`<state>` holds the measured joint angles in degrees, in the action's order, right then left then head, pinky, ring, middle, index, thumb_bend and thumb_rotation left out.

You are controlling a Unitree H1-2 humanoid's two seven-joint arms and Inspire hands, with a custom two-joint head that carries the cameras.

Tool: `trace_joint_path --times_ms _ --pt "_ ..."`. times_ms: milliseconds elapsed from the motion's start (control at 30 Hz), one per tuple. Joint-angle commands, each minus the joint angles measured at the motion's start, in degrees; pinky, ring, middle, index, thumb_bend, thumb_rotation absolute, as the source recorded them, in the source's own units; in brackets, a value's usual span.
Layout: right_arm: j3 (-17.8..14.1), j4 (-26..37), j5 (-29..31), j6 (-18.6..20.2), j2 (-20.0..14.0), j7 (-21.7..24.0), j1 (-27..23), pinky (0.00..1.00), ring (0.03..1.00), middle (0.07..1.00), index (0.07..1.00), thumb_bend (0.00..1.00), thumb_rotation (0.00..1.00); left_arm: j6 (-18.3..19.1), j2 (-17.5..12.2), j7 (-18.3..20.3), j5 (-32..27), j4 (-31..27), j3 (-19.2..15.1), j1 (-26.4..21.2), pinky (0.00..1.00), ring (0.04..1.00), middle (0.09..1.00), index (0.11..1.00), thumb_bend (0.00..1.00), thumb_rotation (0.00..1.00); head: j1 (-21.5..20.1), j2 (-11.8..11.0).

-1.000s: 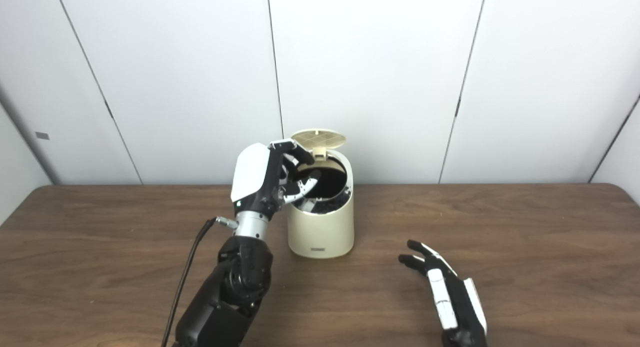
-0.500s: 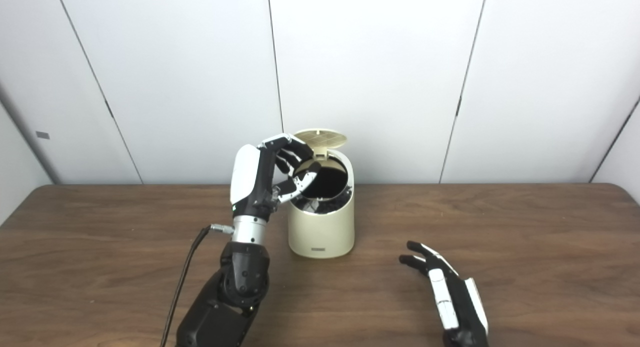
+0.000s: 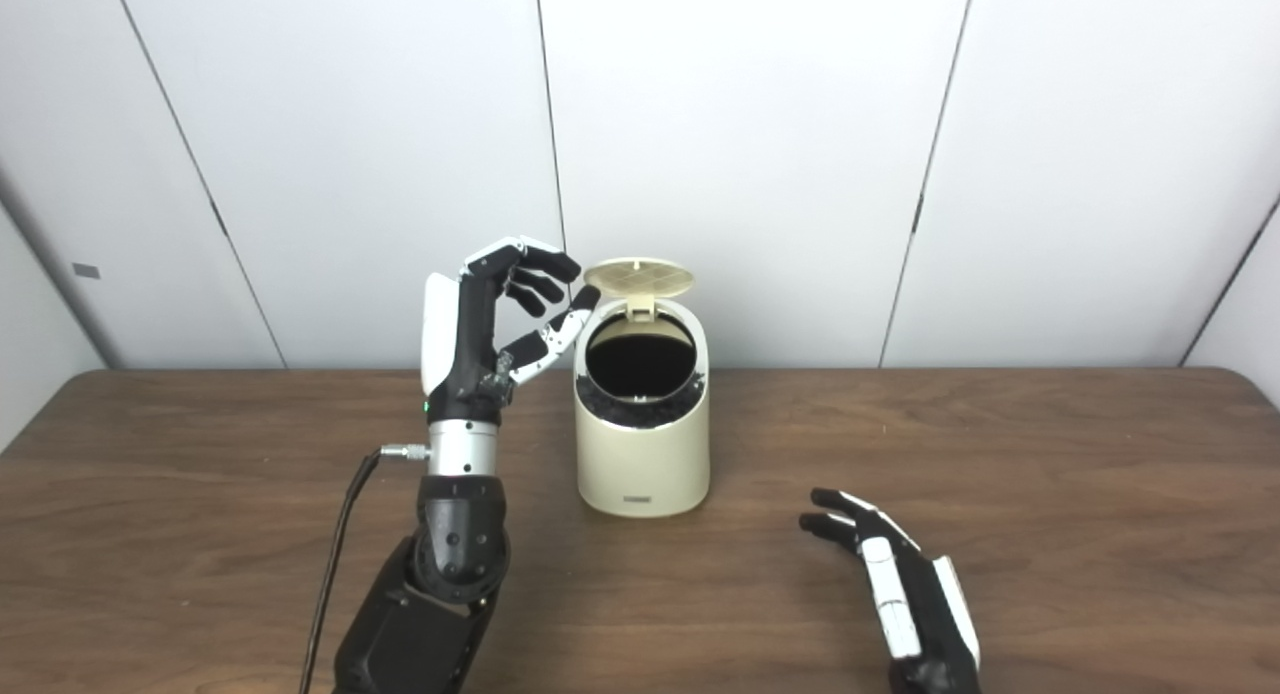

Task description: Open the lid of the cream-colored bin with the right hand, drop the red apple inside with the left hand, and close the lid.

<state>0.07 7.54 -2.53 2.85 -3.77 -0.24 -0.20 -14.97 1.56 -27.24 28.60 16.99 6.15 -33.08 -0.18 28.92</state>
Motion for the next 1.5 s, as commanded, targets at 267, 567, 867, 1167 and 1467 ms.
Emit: trace_joint_path --times_ms 267,567,867,1167,1467 --pt "-0.54 1.03 2.43 -1.71 -0.02 0.67 -0.88 0.84 0.800 0.753 0.758 0.50 1.00 3.91 -2.24 7.28 -4.47 -12.63 -2.48 4.39 0.32 0.456 0.546 0.492 0.47 0.00 -0.28 0.58" --pt "-1.69 3.84 3.33 0.15 0.00 0.20 -1.50 0.82 0.865 0.837 0.818 0.51 0.99 17.49 -4.14 18.14 -15.24 -25.17 -6.82 13.18 0.40 0.481 0.545 0.501 0.49 0.06 -0.71 1.79" --pt "-0.46 5.14 -2.49 1.39 -3.07 0.32 -5.73 0.82 0.898 0.889 0.842 0.50 1.00 18.68 -7.34 25.79 -21.37 -24.67 -6.62 22.65 0.88 0.906 0.959 0.975 0.42 0.85 -1.80 2.05" --pt "0.10 4.34 -7.38 0.92 -5.64 0.39 -12.71 0.90 0.959 0.959 0.888 0.53 1.00 11.02 -7.32 27.39 -27.26 -20.89 -8.31 28.77 1.00 0.999 1.000 1.000 0.51 0.93 -5.01 -0.19" --pt "3.12 5.52 -16.46 8.94 -8.17 1.93 -20.86 0.90 0.954 0.963 0.902 0.58 1.00 5.72 -7.28 27.19 -27.73 -15.88 -9.50 29.83 1.00 1.000 1.000 1.000 0.54 0.92 -7.27 -2.79"
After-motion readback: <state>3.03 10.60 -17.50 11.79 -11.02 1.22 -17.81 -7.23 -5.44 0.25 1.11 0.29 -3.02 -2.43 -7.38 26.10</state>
